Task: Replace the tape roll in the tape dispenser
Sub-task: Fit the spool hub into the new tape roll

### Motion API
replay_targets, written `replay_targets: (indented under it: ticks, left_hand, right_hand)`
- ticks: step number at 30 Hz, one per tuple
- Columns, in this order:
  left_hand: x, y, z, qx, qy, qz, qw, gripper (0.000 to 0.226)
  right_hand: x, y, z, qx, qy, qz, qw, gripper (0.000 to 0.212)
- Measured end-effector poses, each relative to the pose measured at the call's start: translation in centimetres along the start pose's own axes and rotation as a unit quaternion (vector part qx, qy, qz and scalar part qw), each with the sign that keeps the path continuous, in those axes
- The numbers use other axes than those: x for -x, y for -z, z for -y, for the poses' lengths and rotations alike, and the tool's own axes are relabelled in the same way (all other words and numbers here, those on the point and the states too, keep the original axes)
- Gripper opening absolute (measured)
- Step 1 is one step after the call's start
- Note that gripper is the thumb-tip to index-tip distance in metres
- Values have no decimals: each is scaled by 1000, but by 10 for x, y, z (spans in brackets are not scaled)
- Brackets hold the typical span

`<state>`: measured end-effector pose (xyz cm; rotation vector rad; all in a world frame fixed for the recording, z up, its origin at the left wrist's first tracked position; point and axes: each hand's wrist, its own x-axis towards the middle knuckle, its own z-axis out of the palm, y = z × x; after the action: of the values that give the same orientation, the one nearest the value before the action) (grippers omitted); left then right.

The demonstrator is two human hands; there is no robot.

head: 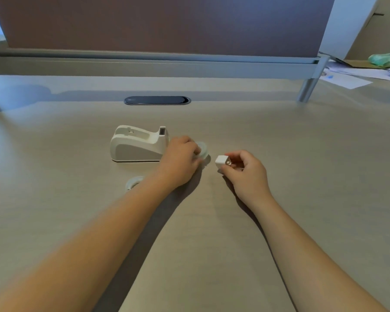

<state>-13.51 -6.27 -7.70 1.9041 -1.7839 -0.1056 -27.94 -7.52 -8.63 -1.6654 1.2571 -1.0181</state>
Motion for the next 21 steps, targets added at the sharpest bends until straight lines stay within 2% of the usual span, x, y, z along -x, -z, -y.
replay_targets:
  ticks: [2,3,5,8,10,13,19,21]
  left_hand:
    - [10,7,-4,158,56,-11,986,15]
    - [15,12,-6,255,93,-8,962,9]
    - [26,22,-7,433,159,5,887,11]
    - [40,38,-1,568,201,13,798,16]
    - [47,48,4,615,212,14,759,17]
    - [57,59,15,630,202,19,750,18]
    - [67,71,37,622,170,26,764,21]
    - [68,72,43,637,168,16,752,22]
  right_hand:
    - [4,0,4,-26,0,-18,999,15]
    - [5,0,7,-44,2,-28,999,15]
    - [9,-3,14,-66,28,-40,997,19]
    - [17,-14,29,-123,58,-21,990,16]
    - [25,-24,39,-145,71,9,987,18]
    - [32,-41,49,-119,114,39,986,21]
    - [31,-69,56,-27,220,50,974,20]
    - [27,-75,55,3,250,54,967,24]
